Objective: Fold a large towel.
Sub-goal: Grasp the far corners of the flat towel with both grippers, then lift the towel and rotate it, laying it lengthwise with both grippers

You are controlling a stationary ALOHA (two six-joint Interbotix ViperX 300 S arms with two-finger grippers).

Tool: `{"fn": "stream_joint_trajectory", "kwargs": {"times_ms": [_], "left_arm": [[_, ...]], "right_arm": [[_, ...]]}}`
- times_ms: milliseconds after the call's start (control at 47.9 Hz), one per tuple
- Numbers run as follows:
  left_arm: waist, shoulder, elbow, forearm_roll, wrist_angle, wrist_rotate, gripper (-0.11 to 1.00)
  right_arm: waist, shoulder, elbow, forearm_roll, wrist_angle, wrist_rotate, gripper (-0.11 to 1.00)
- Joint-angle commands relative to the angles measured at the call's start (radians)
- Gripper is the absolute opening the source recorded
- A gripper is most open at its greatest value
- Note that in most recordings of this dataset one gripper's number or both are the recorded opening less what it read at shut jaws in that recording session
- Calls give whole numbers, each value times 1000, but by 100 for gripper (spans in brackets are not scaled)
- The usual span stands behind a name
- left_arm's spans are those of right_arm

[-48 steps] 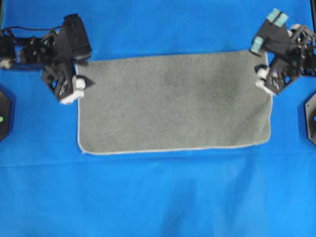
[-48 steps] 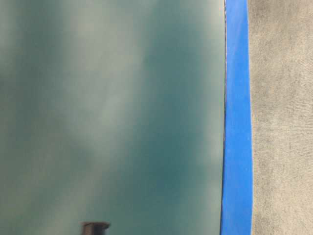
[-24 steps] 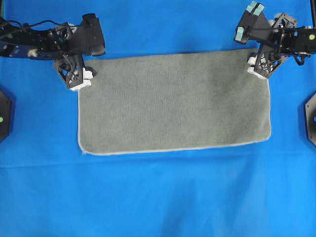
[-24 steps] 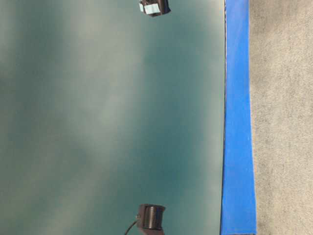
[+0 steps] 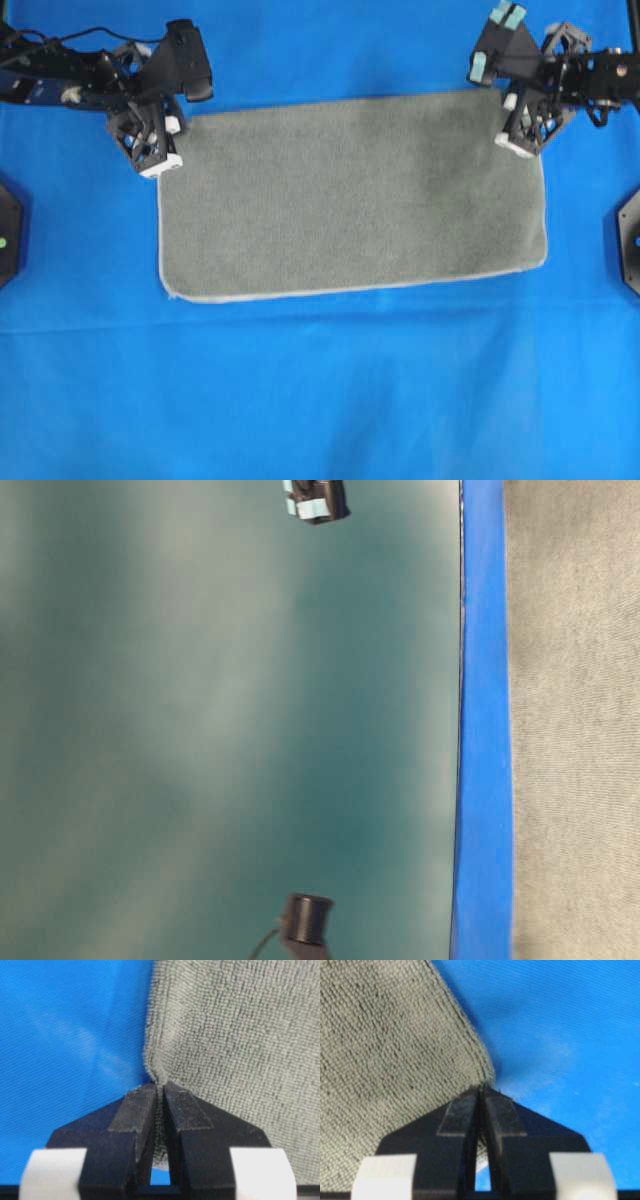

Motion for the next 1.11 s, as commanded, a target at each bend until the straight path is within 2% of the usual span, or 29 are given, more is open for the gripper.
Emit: {"fn": "stream_joint_trajectory", "kwargs": {"times_ms": [0, 146, 292, 459, 522, 626, 773, 835, 961, 1086], "left_arm": [[9, -66, -44, 2, 61, 0, 2], [8, -189, -121, -2, 209, -15, 2], [-17, -310, -173, -9, 314, -54, 2], [-129, -463, -202, -20, 383, -109, 2], [-173, -512, -204, -20, 382, -152, 2], [-229, -568, -189, -20, 373, -239, 2], [-307, -603, -166, -20, 362, -383, 2], [-368, -612, -161, -21, 333, -454, 2], [-520, -606, -160, -17, 206, -551, 2], [-660, -568, -169, -15, 40, -586, 2]], "right_arm": [[-6, -75, -21, 15, 48, 2, 2], [17, -219, -37, 48, 130, 0, 2], [106, -394, -58, 101, 201, -2, 2], [252, -568, -89, 195, 279, -2, 2], [299, -638, -101, 244, 307, 3, 2], [333, -709, -106, 284, 314, 12, 2], [333, -727, -112, 290, 265, 29, 2], [324, -719, -120, 279, 222, 34, 2], [247, -667, -158, 267, 121, 40, 2], [115, -578, -215, 270, 23, 41, 2]]}}
